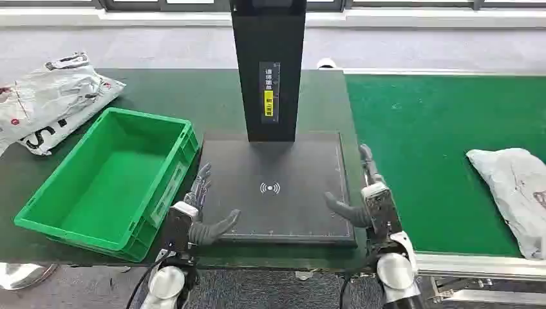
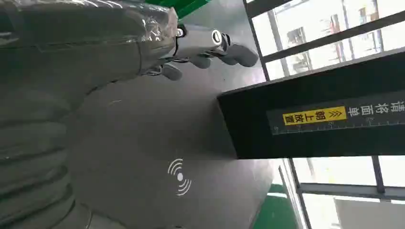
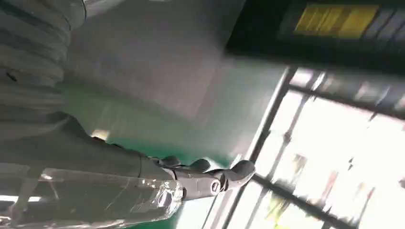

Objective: Moved the parcel from conveyor to table for the left to box.

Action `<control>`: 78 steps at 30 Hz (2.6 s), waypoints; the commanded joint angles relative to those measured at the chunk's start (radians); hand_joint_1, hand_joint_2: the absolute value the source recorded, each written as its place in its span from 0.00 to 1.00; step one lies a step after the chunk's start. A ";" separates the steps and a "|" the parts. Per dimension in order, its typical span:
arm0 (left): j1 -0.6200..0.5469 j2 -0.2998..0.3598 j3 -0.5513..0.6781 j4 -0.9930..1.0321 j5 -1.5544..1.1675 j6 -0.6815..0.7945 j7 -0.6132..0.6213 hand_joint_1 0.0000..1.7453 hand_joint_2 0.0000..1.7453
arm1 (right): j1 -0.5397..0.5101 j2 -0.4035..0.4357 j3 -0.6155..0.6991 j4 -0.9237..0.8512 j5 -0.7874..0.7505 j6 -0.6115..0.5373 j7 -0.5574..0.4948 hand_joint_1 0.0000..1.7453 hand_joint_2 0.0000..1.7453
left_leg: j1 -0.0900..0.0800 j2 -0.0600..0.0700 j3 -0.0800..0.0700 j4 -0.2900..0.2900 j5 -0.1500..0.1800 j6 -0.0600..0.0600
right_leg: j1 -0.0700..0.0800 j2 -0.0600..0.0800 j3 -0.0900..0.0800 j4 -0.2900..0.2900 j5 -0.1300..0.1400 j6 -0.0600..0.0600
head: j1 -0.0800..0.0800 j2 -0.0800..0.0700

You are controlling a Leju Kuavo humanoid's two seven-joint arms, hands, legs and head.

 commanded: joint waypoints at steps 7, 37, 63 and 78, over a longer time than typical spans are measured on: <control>-0.047 0.037 -0.044 0.082 0.020 0.002 -0.003 0.00 1.00 | -0.317 -0.193 -0.445 0.610 0.202 -0.163 0.031 0.00 1.00 | -0.003 0.000 0.003 -0.001 0.002 0.003 | -0.002 0.001 0.005 -0.003 0.003 0.002 | 0.000 0.000; -0.027 0.047 -0.032 0.063 0.027 -0.012 -0.009 0.00 1.00 | -0.490 -0.438 -0.549 0.955 0.361 -0.205 0.112 0.00 1.00 | -0.004 0.000 0.002 0.000 0.001 0.005 | -0.004 0.000 0.003 -0.002 0.002 0.003 | 0.000 0.000; 0.018 0.102 -0.066 0.011 0.086 -0.001 -0.027 0.00 1.00 | -0.557 -0.377 -0.272 1.162 0.769 0.159 0.619 0.00 1.00 | -0.003 0.002 0.004 -0.002 0.002 0.004 | -0.002 0.002 0.006 -0.004 0.003 0.002 | 0.000 0.000; 0.024 0.099 -0.057 0.004 0.086 -0.002 -0.027 0.00 1.00 | -0.560 -0.380 -0.283 1.159 0.795 0.160 0.611 0.00 1.00 | -0.004 0.000 0.002 -0.001 0.002 0.004 | -0.004 0.000 0.004 -0.002 0.003 0.003 | 0.000 0.000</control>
